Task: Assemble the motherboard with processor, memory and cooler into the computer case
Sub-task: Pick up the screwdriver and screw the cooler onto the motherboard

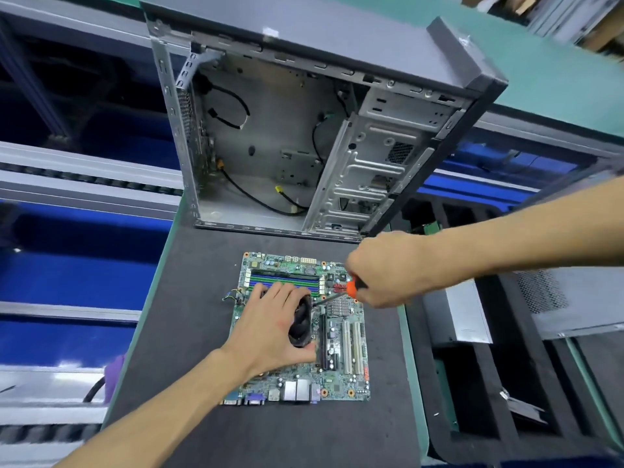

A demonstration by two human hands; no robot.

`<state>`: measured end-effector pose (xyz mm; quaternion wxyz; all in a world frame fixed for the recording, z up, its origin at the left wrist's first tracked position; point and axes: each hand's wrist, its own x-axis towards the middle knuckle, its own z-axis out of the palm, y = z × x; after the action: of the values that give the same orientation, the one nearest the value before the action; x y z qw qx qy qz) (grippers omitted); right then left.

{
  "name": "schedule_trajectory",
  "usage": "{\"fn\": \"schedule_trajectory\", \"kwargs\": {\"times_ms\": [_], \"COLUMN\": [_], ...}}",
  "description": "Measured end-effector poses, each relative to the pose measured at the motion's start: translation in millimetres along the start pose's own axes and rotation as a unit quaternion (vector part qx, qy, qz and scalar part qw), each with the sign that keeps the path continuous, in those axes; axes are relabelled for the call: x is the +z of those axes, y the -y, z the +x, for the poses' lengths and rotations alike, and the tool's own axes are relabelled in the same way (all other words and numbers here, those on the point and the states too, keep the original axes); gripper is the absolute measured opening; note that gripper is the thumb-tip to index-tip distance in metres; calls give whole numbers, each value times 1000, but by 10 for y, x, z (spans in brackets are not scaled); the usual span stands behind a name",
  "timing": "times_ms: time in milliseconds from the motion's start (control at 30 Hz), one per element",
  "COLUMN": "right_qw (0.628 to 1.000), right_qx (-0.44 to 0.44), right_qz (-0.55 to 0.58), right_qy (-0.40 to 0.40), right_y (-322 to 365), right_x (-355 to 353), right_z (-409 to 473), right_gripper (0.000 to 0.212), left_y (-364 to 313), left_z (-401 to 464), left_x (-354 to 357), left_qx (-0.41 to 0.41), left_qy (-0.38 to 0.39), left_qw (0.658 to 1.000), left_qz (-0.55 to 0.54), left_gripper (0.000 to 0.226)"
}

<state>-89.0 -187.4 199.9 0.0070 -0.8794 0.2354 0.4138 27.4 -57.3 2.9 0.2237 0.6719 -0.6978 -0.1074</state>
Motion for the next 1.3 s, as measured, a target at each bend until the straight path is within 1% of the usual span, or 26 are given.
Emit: {"fn": "schedule_trajectory", "kwargs": {"times_ms": [33, 67, 133, 167, 233, 267, 300, 333, 367, 400, 433, 500, 533, 567, 600, 633, 667, 700, 767, 833, 867, 933, 1000, 1067, 1200, 1300], "right_qw": [988, 965, 936, 937, 967, 985, 998, 996, 970, 919, 857, 734, 686, 653, 634, 628, 633, 650, 716, 800, 833, 876, 898, 905, 909, 904], "right_qx": [-54, -104, -173, -176, -126, -82, -31, 30, 97, 155, 202, 258, 268, 270, 268, 264, 258, 249, 222, 188, 170, 139, 120, 115, 115, 108], "right_qz": [-136, -225, -294, -290, -212, -140, -46, 73, 206, 329, 427, 560, 602, 630, 646, 652, 648, 635, 579, 501, 469, 427, 405, 400, 398, 411], "right_qy": [-47, -81, -85, -77, -72, -57, -23, 29, 91, 151, 207, 286, 308, 322, 330, 334, 336, 336, 320, 270, 240, 176, 123, 91, 52, 44], "right_y": [3, 9, 47, 62, 60, 61, 71, 82, 96, 104, 104, 84, 63, 38, 14, -13, -34, -51, -78, -101, -104, -116, -144, -183, -265, -292], "right_x": [-18, -33, -46, -43, -43, -51, -56, -47, -39, -30, -20, -27, -44, -59, -71, -77, -78, -78, -47, -20, -9, 19, 62, 125, 215, 239], "right_z": [-19, -38, -52, -32, 40, 77, 119, 171, 216, 257, 284, 323, 346, 360, 368, 361, 344, 317, 240, 168, 135, 70, 2, -70, -174, -200], "right_gripper": [20, 14, 5, 7, 22, 27, 29, 31, 33, 32, 31, 32, 34, 35, 37, 37, 37, 37, 38, 38, 37, 33, 27, 27, 31, 31], "left_y": [-1, 0, 2, 2, -2, -3, -2, -3, -1, 1, 4, 10, 11, 6, -2, -8, -13, -11, -3, 20, 23, 28, 35, 32, 33, 51], "left_z": [2, 3, 5, 6, 15, 18, 18, 13, 12, 14, 17, 17, 20, 24, 29, 29, 24, 22, 5, -2, -6, -13, -22, -37, -58, -67], "left_x": [4, 10, 19, 21, 25, 29, 31, 35, 38, 43, 46, 49, 50, 50, 48, 44, 38, 28, 13, 0, -4, -10, -13, 0, 21, 9], "left_qx": [0, 1, 2, 2, 5, 5, 4, 1, 0, 1, 2, 3, 4, 5, 4, 2, 0, 0, 6, 12, 13, 13, 10, 10, 7, -3], "left_qy": [-5, -8, -10, -10, -13, -13, -10, -6, -3, -3, -4, -8, -10, -10, -8, -7, -6, -5, 4, 13, 16, 11, 3, -8, -30, -39], "left_qw": [1000, 1000, 1000, 1000, 1000, 1000, 1000, 1000, 1000, 1000, 1000, 1000, 1000, 1000, 1000, 1000, 1000, 1000, 1000, 999, 999, 999, 1000, 1000, 1000, 999], "left_qz": [-1, 0, 3, 5, 3, 2, 1, 3, 5, 6, 5, 4, 5, 7, 9, 11, 13, 16, 22, 37, 43, 40, 24, 15, 1, -17], "left_gripper": [76, 76, 77, 78, 77, 76, 76, 76, 76, 77, 77, 78, 78, 78, 78, 79, 79, 79, 80, 82, 82, 80, 78, 76, 75, 74]}}
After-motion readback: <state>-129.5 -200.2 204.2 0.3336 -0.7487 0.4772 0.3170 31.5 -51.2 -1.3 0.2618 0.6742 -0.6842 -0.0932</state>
